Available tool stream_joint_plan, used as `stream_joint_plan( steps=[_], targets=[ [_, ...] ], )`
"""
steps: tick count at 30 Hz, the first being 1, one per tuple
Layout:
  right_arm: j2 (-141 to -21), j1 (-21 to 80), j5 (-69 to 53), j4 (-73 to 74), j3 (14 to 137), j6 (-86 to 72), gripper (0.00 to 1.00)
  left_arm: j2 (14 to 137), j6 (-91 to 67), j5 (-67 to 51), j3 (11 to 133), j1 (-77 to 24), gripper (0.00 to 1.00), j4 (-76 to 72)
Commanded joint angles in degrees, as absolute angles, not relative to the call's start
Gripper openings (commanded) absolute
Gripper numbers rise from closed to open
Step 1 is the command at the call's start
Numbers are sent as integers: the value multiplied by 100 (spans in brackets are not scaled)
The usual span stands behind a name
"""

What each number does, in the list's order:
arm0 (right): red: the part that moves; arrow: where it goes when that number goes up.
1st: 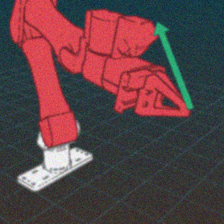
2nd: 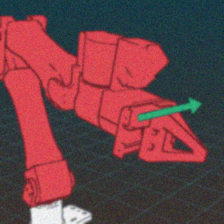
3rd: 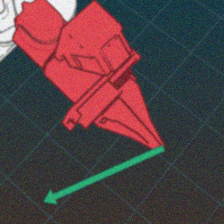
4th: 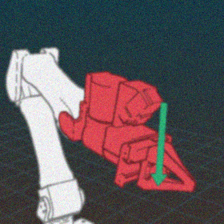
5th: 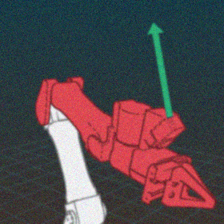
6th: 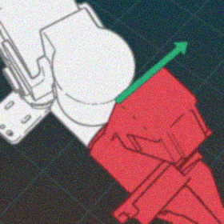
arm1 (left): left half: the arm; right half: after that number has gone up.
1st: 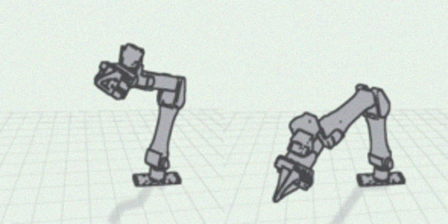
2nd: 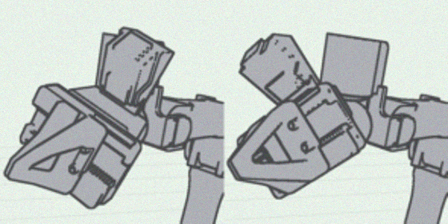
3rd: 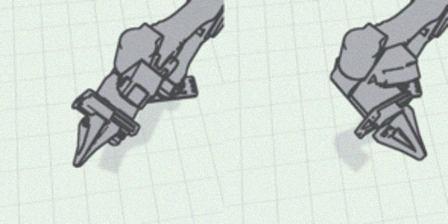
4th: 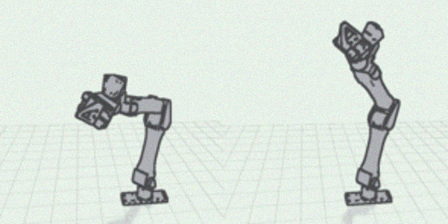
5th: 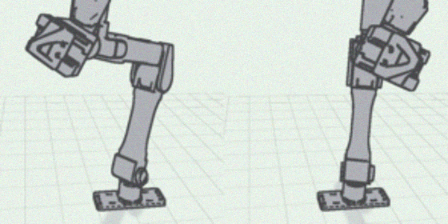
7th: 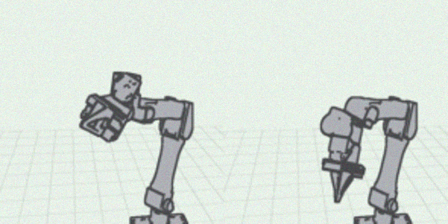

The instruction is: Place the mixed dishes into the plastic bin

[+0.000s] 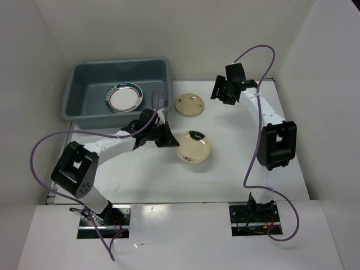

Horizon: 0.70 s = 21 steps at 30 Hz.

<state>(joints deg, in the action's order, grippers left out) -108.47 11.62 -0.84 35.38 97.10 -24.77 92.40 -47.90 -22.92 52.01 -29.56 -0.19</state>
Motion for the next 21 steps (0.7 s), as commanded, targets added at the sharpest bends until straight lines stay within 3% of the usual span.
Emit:
stream_joint_plan(
  steps=[1,7,21],
  targets=[
    [-10224,1134,595,3095,9923,-2575,70,8649,-4386,-2839,6063,-2971,0,184],
    [-9230,756,826,2752,9440,-2856,75,8938,-4446,-2198,7619,-2559,0,835],
    [-8754,694,826,2698,9080,-2804,79,9834,-4096,-1038,9201,438,0,1432]
  ],
)
